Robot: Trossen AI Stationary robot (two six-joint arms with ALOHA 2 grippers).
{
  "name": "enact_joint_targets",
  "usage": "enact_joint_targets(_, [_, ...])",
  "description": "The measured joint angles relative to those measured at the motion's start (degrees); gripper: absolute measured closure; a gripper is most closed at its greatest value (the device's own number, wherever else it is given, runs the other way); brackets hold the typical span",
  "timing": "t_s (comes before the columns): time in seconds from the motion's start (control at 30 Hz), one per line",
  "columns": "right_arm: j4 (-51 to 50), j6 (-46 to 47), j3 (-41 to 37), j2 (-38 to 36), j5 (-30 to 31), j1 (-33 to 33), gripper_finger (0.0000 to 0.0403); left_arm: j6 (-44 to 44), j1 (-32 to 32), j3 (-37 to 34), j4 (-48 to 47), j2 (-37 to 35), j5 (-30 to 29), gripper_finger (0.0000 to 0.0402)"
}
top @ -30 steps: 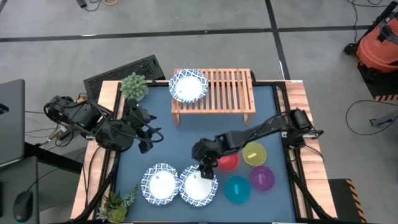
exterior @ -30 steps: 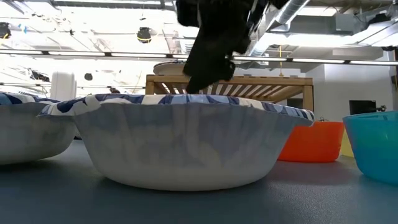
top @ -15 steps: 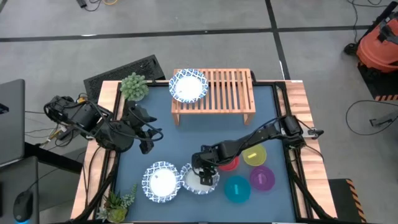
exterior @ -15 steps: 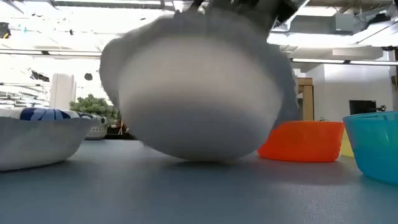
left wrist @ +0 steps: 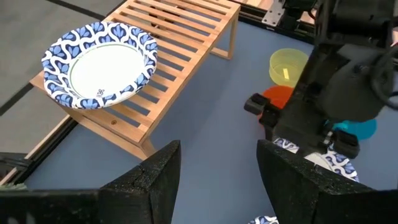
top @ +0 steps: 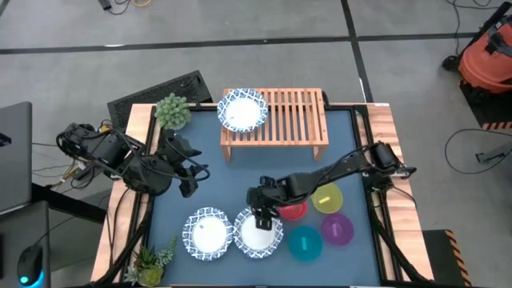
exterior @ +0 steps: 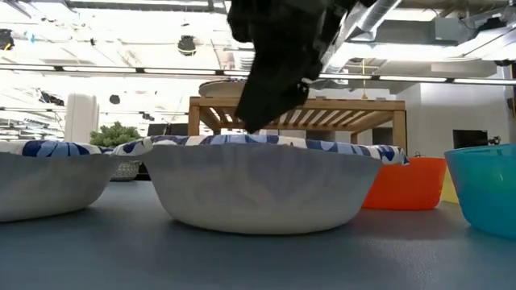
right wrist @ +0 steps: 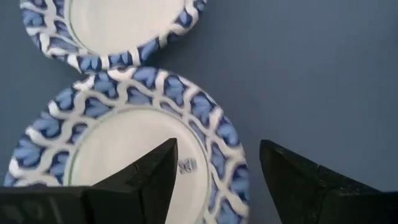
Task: Place and stack bowls onto a shelf
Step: Stack the right patterned bowl on top of the white patterned bowl on the shelf
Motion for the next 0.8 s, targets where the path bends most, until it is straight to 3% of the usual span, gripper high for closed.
enact_joint_targets(0.5, [-1.84, -3.44, -0.36, 5.27, -5.06, -1.42, 0.0158, 0.72, 0.0, 0.0, -0.12, 0.0, -0.39, 0.0205])
enact_joint_targets(0.63, [-3.03, -3.51, -0.31, 5.17, -4.79, -1.5, 0.0211, 1.26, 0.0, 0.0, -0.13, 0.0, -0.52, 0.0205])
enact_joint_targets(0.8, [-5.32, -3.44, -0.25, 4.48, -5.25, -2.25, 0.0326, 1.44, 0.0, -0.02, -0.09, 0.0, -0.74, 0.0205])
